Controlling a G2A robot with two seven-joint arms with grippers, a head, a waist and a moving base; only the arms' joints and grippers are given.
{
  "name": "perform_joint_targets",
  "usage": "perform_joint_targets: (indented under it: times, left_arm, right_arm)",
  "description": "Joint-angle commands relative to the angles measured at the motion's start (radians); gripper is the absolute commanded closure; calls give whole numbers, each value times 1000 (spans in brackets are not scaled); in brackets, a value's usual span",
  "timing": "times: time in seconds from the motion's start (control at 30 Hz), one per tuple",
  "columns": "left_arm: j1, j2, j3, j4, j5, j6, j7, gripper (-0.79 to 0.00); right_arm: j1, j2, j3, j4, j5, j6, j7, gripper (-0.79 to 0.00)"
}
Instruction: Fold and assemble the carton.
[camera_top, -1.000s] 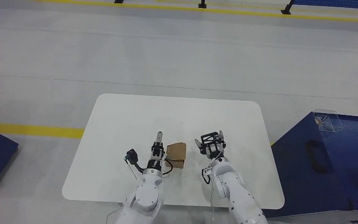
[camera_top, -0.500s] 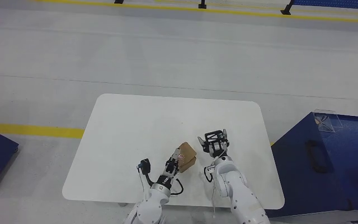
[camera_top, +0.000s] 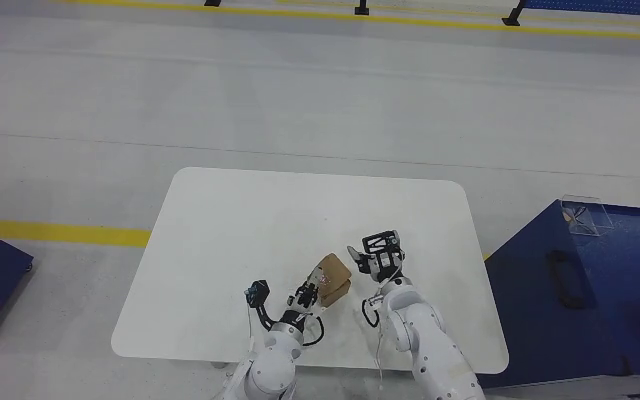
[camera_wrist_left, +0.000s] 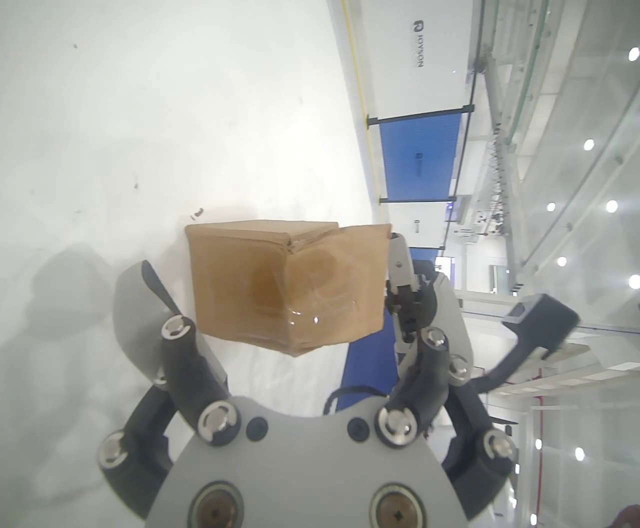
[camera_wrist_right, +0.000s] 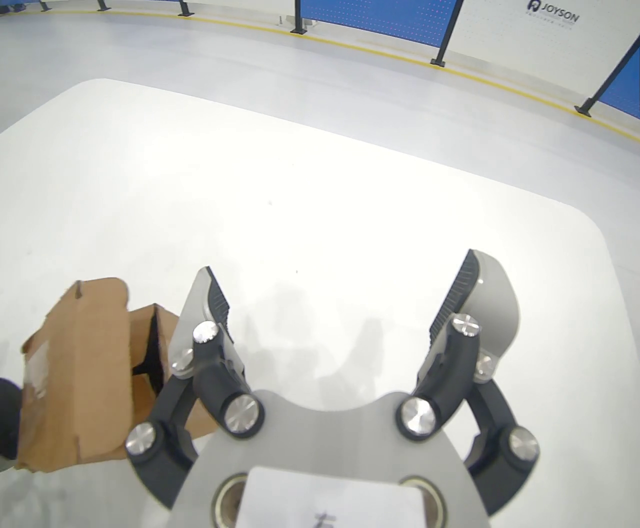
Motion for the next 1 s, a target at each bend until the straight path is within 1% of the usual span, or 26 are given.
perform_joint_targets:
  times: [0.0, 0.03, 0.2, 0.23, 0.27, 0.3, 0.33, 0.4, 0.43, 0.53, 0.63, 0.7, 0.73, 0.77, 0.83, 0.97]
  left_arm:
    - [-3, -1, 8, 5, 4, 10, -3, -480]
    - [-2, -1, 11, 6, -1, 9, -3, -523]
    - [-5, -2, 11, 18, -18, -1, 4, -480]
    - [-6, -2, 11, 21, -20, -3, 4, -434]
    - [-5, -2, 11, 22, -23, -5, 4, -419]
    - [-5, -2, 10, 23, -28, -7, 4, -425]
    - [-5, -2, 10, 24, -29, -10, 2, -409]
    - [-4, -1, 9, 24, -28, -14, 1, -462]
    - [-2, -1, 9, 23, -28, -16, 0, -462]
    - [-1, 1, 8, 22, -27, -19, -3, -437]
    - [1, 2, 9, 21, -25, -20, -5, -449]
    - [2, 2, 11, 22, -23, -17, -5, -440]
    - [1, 2, 12, 23, -20, -15, -4, -425]
    - [1, 2, 13, 24, -20, -15, -3, -428]
    - [0, 2, 15, 26, -20, -14, -2, -406]
    - [-3, 2, 17, 32, -18, -9, 3, -388]
  right_arm:
    - [-6, 2, 1, -13, -1, -25, 12, -785]
    - [-8, 3, 1, -18, -1, -36, 19, -785]
    - [-11, 4, -11, -18, -26, -36, 36, -785]
    - [-10, 4, -14, -16, -28, -39, 39, -785]
    - [-10, 4, -17, -15, -29, -44, 41, -785]
    - [-9, 4, -19, -14, -24, -57, 43, -785]
    - [-9, 5, -18, -13, -21, -64, 45, -785]
    - [-9, 5, -21, -12, -22, -72, 47, -785]
    - [-10, 6, -22, -13, -22, -75, 48, -785]
    - [-11, 6, -29, -10, -29, -77, 50, -785]
    - [-6, 5, -39, 4, -46, -71, 61, -785]
    - [4, 4, -45, 19, -46, -69, 69, -785]
    - [8, 3, -48, 26, -47, -66, 69, -785]
    - [11, 3, -51, 32, -45, -67, 71, -785]
    - [17, 2, -53, 39, -36, -75, 73, -785]
    - [17, 3, -49, 41, -27, -74, 66, -785]
